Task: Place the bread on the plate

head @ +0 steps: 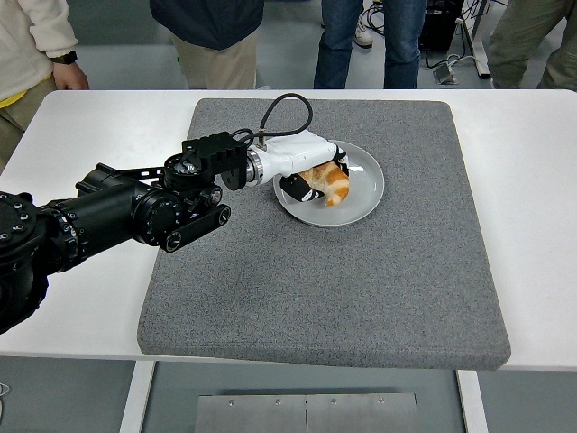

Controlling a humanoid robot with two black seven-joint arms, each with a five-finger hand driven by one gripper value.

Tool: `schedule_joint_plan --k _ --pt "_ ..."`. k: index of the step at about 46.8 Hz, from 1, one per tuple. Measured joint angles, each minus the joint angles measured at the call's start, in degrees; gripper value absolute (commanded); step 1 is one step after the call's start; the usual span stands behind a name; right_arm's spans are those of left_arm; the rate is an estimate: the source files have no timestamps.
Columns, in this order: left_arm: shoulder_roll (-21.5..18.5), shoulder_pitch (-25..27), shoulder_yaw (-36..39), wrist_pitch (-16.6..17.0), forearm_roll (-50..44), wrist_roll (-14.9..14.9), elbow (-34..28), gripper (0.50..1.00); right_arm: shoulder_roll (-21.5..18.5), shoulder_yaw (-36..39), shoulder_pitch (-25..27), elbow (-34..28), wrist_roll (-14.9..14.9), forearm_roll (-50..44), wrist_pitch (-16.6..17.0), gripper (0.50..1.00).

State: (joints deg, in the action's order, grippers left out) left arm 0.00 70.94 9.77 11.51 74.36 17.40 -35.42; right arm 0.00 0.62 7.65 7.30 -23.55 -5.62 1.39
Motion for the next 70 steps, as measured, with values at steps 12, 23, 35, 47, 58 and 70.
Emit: schedule_joint_plan --k 12,23,35,47,58,70 --pt "0.0 -0.9 0.2 0.0 0.1 -0.2 0.3 0.5 0.0 0.0 0.0 0.0 0.0 0.0 0.0 1.0" --pt "0.0 -1.8 0.4 0.1 0.2 -0.4 0.7 0.5 0.0 0.0 0.0 0.0 0.0 0.0 0.0 1.0" --pt "0.0 -1.9 0.5 0.1 -0.6 -0.8 0.7 0.761 0.0 0.0 0.0 0.0 0.0 0.0 0.0 1.0" --pt "0.0 -1.0 0.6 -0.6 -1.1 -0.7 0.2 0.968 0.0 0.0 0.0 0.0 0.0 0.0 0.0 1.0" --pt "0.0 0.5 0.4 -0.9 -1.3 -0.7 -0.8 0.968 0.0 0.0 0.0 0.0 0.0 0.0 0.0 1.0" --pt "0.0 3.5 0.5 -1.5 -5.0 -1.0 -7.5 0.969 0.0 0.0 0.0 0.0 0.0 0.0 0.0 1.0"
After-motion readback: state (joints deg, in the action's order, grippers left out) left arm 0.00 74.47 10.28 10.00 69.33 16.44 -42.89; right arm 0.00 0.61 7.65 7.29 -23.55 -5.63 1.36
